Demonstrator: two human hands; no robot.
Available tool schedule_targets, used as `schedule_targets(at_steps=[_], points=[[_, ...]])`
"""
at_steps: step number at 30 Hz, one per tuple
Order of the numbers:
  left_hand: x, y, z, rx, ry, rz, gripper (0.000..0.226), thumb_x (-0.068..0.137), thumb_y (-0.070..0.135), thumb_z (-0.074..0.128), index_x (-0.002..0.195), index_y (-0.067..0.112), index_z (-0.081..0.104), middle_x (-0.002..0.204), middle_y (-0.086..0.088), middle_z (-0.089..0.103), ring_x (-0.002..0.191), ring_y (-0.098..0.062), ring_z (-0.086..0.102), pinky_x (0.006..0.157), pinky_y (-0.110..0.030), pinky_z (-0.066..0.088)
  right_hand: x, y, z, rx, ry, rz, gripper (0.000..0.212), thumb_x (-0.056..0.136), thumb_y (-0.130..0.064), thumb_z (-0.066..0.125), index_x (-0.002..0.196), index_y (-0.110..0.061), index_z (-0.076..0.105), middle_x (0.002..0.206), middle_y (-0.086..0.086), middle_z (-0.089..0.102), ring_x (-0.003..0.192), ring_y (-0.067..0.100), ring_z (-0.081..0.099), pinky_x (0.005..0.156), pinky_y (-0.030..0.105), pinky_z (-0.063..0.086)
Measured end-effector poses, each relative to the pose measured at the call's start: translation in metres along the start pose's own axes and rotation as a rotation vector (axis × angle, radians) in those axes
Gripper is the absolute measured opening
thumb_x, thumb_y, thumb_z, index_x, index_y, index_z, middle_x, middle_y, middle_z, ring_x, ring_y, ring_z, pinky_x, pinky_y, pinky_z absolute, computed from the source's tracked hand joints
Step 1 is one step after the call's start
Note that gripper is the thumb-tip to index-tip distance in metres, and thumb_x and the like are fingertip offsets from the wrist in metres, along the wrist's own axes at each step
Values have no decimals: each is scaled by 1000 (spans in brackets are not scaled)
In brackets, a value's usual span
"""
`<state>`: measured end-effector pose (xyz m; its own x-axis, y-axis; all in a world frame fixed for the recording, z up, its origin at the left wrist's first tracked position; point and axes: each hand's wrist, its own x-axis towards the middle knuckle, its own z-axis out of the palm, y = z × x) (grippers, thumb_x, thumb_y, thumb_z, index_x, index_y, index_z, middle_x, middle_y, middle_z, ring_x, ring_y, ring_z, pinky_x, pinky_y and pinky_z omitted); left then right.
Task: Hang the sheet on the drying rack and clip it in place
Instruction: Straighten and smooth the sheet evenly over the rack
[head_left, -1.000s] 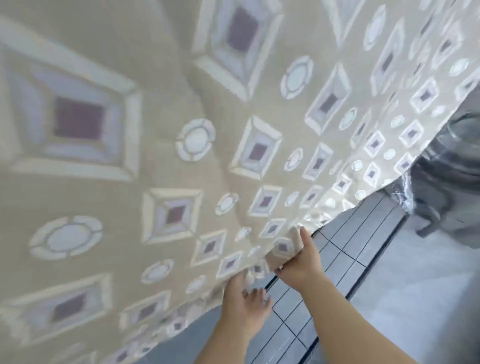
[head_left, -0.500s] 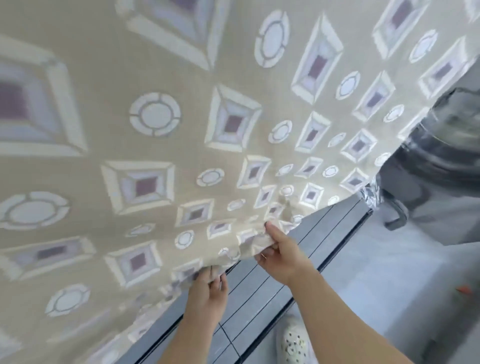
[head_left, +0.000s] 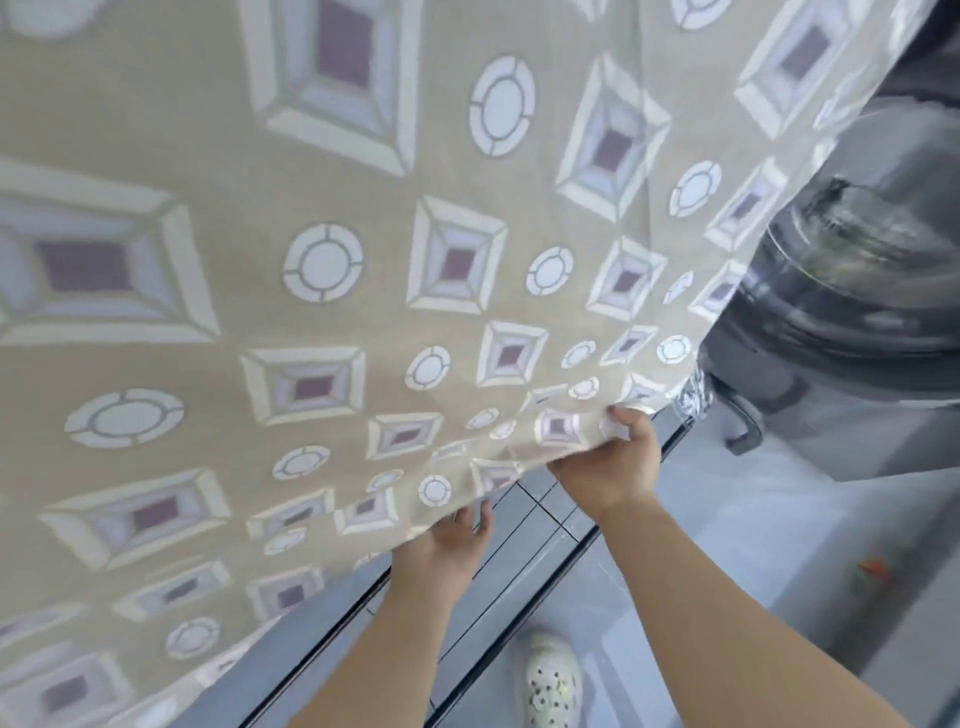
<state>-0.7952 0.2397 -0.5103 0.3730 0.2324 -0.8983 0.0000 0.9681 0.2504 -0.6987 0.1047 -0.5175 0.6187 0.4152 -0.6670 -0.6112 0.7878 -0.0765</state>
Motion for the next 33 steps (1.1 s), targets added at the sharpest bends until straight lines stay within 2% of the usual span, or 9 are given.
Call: schedule_targets(at_steps=[4,9,13,15,18,21,25,29,33], points=[[14,-16,10,251,134,-14,13,93,12,51,83,17,55,81,6,54,74,-8,51,70,-23,42,3,-16,-15,-223,149,21,28,91,-23,56,115,-8,61,102,9,70,94,26,66,94,44,47],[34,-11,-1,298,348,47,24,87,17,64,107,21,52,88,12,55,94,-10,54,84,-22,38,16,-4,-38,-442,363,21,26,87,-27,64,111,-18,58,94,1,67,85,17,62,74,29,48],[38,-4,-12,280,327,23,2,93,17,54,94,17,53,94,3,53,91,-13,52,88,-27,40,5,8,-43,-370,357,69,20,87,-10,59,106,-16,59,88,2,64,81,17,59,74,27,45],[29,-7,-11,276,229,-8,18,91,8,49,75,15,50,83,-1,49,77,-12,49,89,-33,40,-7,0,-38,-276,311,36,17,85,-8,50,96,-14,61,88,3,63,83,19,57,79,28,42],[17,-12,2,267,123,-39,20,93,9,49,75,18,53,78,4,51,72,-8,49,82,-27,40,-21,-28,-22,-139,222,-39,27,92,-32,43,105,-15,60,104,4,64,103,21,58,92,35,40],[21,-4,12,221,199,-42,16,94,6,47,100,16,58,83,3,51,73,-6,47,75,-24,42,-33,-56,-3,-99,188,-118,41,90,-36,47,121,-10,58,120,11,63,113,30,58,88,44,46],[21,4,41,150,227,-72,28,90,3,54,84,29,46,92,-2,50,68,4,55,67,-13,43,-37,-85,12,-177,98,-89,32,79,-28,53,95,-9,73,98,13,73,84,28,72,73,45,57],[9,-29,58,230,90,-185,16,88,26,61,85,15,51,92,-2,55,88,-14,54,101,-38,35,-10,-82,4,-433,263,73,23,94,-14,46,91,-12,68,88,10,71,69,22,70,53,34,59],[27,-68,89,365,137,-128,4,92,25,57,91,22,59,91,10,57,103,-8,49,97,-33,34,26,-95,-13,-586,424,7,16,90,-7,46,77,-14,52,73,4,51,65,15,50,59,25,48]])
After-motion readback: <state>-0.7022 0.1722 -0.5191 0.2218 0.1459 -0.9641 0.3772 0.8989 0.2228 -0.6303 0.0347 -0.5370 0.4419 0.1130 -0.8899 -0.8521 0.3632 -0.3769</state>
